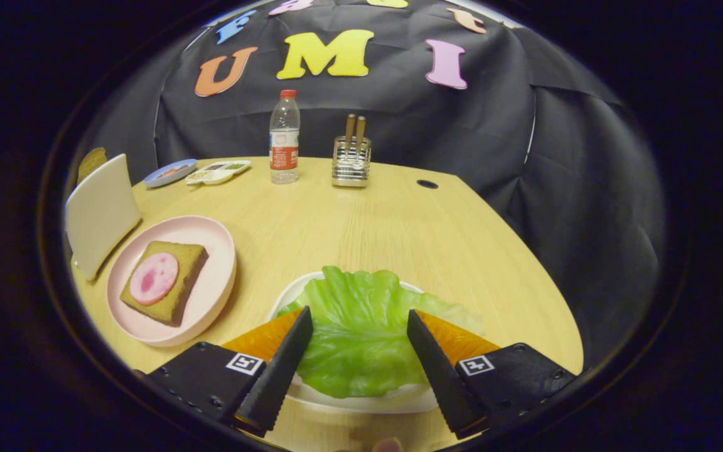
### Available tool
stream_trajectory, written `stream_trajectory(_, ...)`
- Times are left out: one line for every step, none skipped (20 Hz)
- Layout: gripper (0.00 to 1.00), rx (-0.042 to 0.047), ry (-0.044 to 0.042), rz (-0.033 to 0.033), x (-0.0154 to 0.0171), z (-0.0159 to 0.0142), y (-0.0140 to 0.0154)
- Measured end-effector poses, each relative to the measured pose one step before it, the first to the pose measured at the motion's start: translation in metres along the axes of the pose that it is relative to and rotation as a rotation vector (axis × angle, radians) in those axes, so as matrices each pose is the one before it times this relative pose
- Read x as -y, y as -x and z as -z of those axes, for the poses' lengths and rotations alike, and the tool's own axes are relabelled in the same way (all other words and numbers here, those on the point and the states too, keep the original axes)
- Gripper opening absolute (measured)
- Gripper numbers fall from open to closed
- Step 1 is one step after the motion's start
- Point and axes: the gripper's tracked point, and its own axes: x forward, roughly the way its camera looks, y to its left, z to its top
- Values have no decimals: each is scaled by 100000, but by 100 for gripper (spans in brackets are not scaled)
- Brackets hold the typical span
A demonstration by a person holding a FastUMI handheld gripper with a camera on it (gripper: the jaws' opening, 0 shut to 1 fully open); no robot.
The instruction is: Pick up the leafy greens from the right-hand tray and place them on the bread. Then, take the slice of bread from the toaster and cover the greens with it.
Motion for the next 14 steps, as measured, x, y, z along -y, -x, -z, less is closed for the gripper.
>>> stream_trajectory(96, -1228, -1348, -2004, 58, 170, -229)
stream_trajectory(95, 177, 718, -996, -47, 19, 106)
stream_trajectory(94, -954, 1394, -201, -80, 130, -146)
stream_trajectory(95, -229, 118, -2635, -677, -88, -11)
stream_trajectory(74, 67, 1685, 749, -225, 30, 108)
stream_trajectory(53, 920, 1888, -4546, -927, -123, 4)
stream_trajectory(33, 2106, -98, 1594, -63, -206, -94)
stream_trajectory(12, -251, 1850, 1840, -35, 37, 19)
stream_trajectory(7, 1360, 1006, 552, -18, -136, -120)
stream_trajectory(1, -467, -1010, 512, -23, 81, -30)
stream_trajectory(1, 38, -1474, -247, 83, -326, 145)
stream_trajectory(0, 507, -2448, -111, -44, -411, 77)
stream_trajectory(0, 2174, -2482, 134, -24, -467, 227)
stream_trajectory(0, 2154, -695, -120, 2, -772, 397)
